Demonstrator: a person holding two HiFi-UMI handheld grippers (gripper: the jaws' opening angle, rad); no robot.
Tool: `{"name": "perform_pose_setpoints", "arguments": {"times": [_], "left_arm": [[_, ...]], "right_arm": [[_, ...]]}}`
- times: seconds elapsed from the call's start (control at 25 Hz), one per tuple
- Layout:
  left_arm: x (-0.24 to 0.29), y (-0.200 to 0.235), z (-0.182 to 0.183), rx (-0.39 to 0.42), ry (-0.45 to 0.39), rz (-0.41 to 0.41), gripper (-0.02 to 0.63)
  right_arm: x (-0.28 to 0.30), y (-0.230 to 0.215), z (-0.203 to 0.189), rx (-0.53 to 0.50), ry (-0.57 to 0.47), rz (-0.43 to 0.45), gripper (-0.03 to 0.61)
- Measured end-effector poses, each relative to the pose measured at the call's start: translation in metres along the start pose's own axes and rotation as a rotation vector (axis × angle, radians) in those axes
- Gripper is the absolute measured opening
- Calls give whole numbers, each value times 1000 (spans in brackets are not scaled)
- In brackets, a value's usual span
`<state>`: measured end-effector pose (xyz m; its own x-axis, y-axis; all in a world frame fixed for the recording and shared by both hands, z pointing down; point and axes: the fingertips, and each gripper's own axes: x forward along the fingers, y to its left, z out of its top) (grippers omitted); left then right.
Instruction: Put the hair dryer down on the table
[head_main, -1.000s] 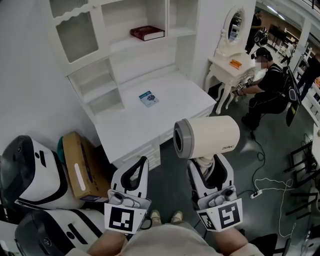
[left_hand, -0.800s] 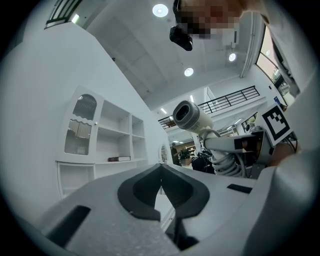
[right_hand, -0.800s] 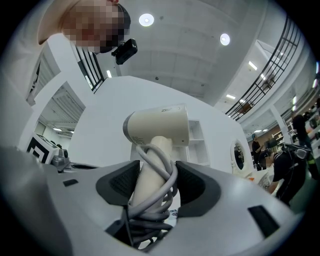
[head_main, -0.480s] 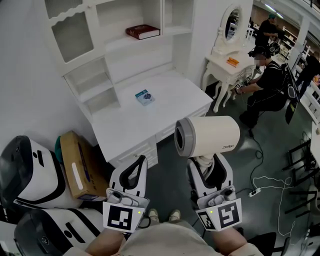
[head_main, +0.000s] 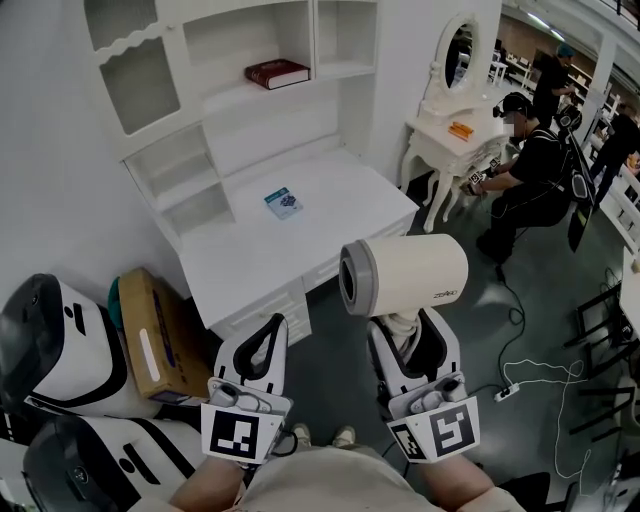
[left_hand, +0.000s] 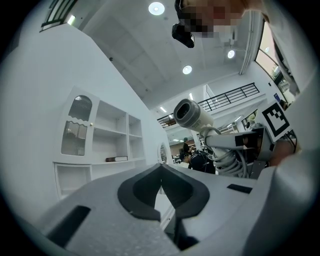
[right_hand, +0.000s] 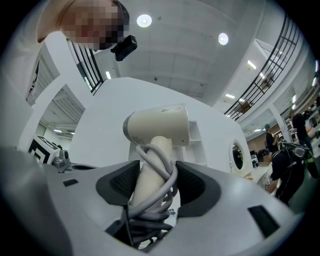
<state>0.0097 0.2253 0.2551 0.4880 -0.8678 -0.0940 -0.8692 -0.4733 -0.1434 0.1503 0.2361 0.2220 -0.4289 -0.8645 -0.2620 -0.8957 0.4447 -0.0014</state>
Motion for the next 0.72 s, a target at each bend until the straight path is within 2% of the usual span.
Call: {"name": "perform_pose_setpoints", "arguments": {"times": [0.36, 0.72], "left_arm": [[1, -14, -2, 10, -4, 43, 12], [20, 8, -18, 5, 1, 58, 12]], "right_arm": [[-10, -16, 4, 2, -13, 35, 229], [16, -25, -13, -12, 7, 36, 229]]}}
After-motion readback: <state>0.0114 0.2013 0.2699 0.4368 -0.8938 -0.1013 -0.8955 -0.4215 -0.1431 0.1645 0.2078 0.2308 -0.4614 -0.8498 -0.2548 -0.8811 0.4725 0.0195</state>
